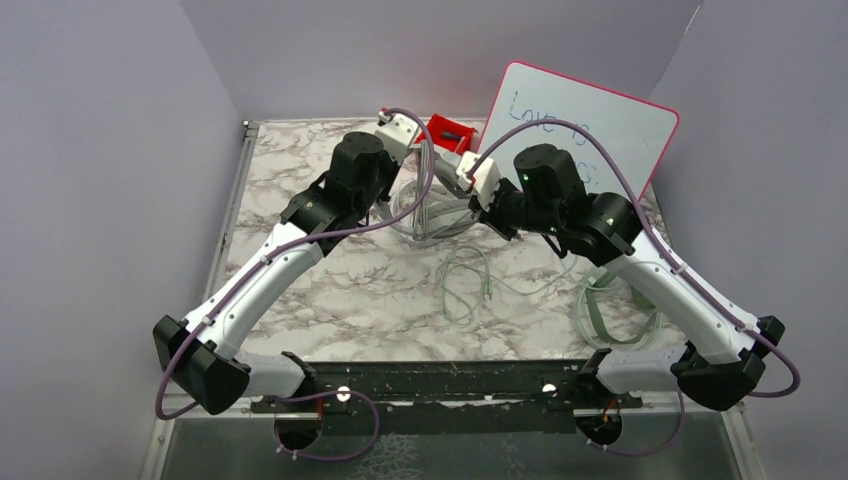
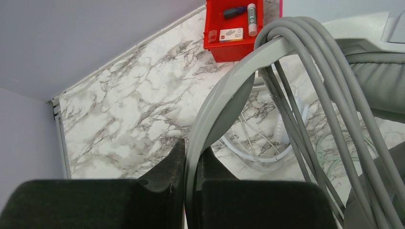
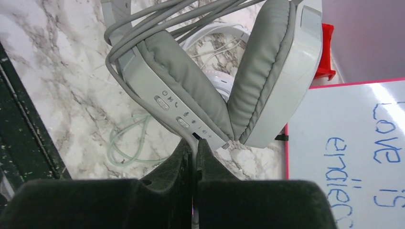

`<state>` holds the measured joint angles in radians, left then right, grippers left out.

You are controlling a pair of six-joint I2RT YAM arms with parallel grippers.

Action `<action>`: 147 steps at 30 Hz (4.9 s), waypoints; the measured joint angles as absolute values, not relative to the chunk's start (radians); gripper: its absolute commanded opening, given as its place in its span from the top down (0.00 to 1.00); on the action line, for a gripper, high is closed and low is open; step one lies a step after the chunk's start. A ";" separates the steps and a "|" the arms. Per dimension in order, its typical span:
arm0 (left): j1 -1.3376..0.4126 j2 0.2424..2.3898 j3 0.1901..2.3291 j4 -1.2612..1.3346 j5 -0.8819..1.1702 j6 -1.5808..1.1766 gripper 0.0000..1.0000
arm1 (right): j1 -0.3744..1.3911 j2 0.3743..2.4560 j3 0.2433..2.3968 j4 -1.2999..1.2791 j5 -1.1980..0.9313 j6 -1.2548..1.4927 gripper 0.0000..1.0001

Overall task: Wrap the headphones
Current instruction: Wrap the headphones cable around the headphones.

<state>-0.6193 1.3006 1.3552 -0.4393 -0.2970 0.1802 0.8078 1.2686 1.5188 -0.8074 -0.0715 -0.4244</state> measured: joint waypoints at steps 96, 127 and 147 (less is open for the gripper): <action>-0.725 1.049 1.106 -0.498 -0.010 0.261 1.00 | 0.685 1.376 1.553 -0.706 -0.611 -1.130 0.64; -0.387 1.123 1.182 -0.751 0.146 0.141 1.00 | 0.570 1.342 1.556 -0.406 -0.261 -0.385 0.00; 0.175 1.511 1.375 -0.490 0.170 -0.254 1.00 | 0.568 1.286 1.511 -0.491 -0.388 0.005 0.00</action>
<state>0.1745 1.5112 1.3750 -0.4900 0.1703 -0.2539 0.5682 1.2858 1.5108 -0.4908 -0.3878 0.0051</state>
